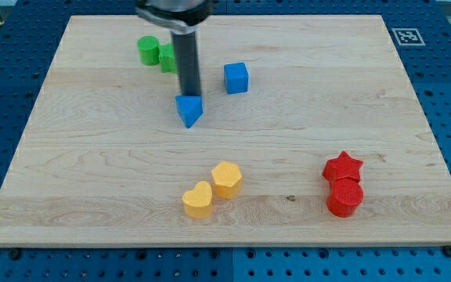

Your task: Move the blue cube closer to blue triangle

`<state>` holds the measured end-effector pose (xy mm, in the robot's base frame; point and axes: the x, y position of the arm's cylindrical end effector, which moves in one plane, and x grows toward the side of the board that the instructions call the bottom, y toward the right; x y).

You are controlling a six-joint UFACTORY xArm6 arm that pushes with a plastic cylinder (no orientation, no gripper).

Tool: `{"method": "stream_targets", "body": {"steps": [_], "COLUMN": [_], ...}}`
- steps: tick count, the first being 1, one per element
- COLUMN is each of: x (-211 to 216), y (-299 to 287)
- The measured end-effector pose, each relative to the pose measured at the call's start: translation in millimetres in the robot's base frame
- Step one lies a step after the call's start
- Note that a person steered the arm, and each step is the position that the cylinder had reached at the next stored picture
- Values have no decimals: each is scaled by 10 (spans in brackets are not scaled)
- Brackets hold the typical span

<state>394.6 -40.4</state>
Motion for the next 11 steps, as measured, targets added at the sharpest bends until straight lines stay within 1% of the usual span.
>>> {"method": "stream_targets", "body": {"steps": [2,3,4,5,6,7,8,9,10,11], "x": [-38,-348,-593,-581,-528,-407,-345,-252,-241,-327], "y": [1047,1431,1478,1295,885,670,667,871,746,282]}}
